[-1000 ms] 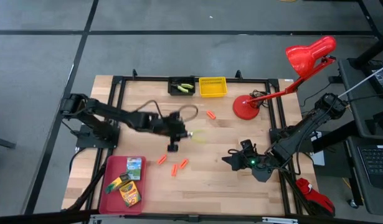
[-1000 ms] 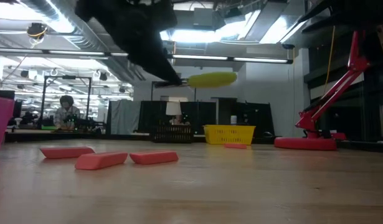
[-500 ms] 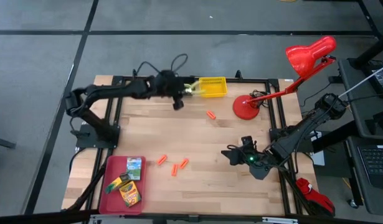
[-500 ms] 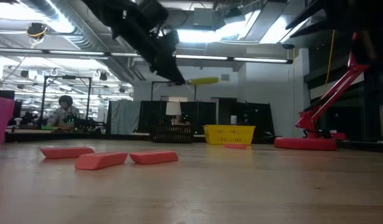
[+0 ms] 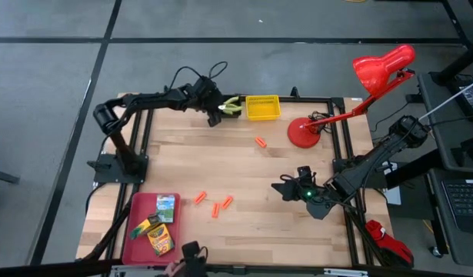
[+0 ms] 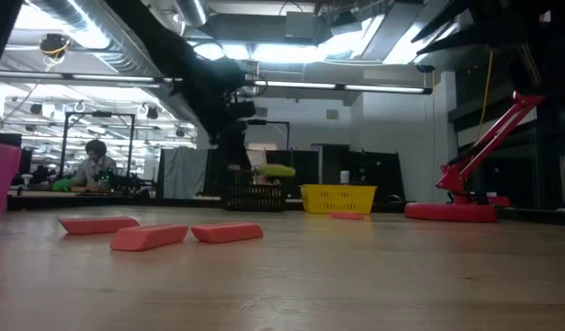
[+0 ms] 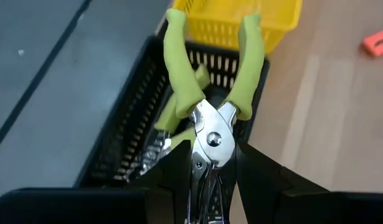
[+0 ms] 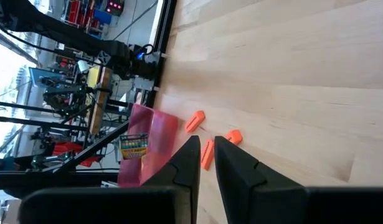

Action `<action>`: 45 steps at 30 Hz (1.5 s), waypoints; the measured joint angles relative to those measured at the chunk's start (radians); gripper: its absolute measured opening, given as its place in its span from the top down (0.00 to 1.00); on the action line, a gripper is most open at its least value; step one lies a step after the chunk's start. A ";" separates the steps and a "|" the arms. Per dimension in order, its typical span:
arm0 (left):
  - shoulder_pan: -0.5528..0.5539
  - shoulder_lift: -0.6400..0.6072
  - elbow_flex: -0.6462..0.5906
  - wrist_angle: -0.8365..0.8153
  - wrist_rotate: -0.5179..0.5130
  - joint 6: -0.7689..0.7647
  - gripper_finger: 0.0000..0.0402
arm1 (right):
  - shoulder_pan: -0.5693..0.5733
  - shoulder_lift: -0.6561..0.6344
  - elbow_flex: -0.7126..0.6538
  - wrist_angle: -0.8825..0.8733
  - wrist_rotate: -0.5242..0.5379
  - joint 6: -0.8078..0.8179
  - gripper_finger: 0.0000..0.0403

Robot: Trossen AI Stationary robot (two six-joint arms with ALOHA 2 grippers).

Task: Pick & Place School Supplies
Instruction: Put the green ticket punch into the black bin, then put the orange eraser into the yellow bin

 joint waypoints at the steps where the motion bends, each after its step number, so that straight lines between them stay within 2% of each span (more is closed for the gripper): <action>1: 0.005 0.010 0.000 -0.004 0.001 0.001 0.75 | -0.001 0.000 0.000 0.002 0.000 0.000 0.87; 9: 0.033 0.046 0.001 0.000 -0.013 -0.006 0.72 | -0.001 0.000 0.000 0.024 0.003 0.003 0.87; 14: 0.033 0.046 0.001 0.005 -0.085 -0.006 0.66 | -0.001 0.000 0.000 0.024 0.002 0.003 0.87; 23: 0.031 0.024 0.001 -0.004 -0.144 -0.009 0.60 | -0.001 0.000 0.000 0.027 -0.001 0.002 0.87; 26: 0.029 -0.020 0.001 -0.009 -0.104 -0.032 0.61 | -0.001 0.000 0.000 0.027 -0.001 -0.003 0.87; 30: 0.013 -0.091 0.001 -0.053 0.136 -0.158 0.62 | -0.001 -0.001 0.000 0.028 -0.001 -0.014 0.87; 32: -0.021 -0.115 0.002 -0.118 0.244 -0.199 0.63 | -0.001 -0.001 0.000 0.031 0.003 -0.024 0.87; 33: -0.045 -0.122 0.002 -0.152 0.267 -0.208 0.64 | -0.001 -0.001 0.000 0.031 0.010 -0.027 0.87; 36: -0.132 -0.130 -0.005 -0.292 0.276 -0.204 0.65 | -0.001 -0.001 0.000 0.031 0.022 -0.048 0.87; 42: -0.355 -0.131 -0.068 -0.436 0.328 -0.268 0.65 | -0.013 -0.001 0.000 0.085 0.009 -0.106 0.87; 45: -0.477 -0.131 -0.103 -0.481 0.255 -0.333 0.65 | -0.033 -0.001 0.000 0.146 -0.011 -0.172 0.87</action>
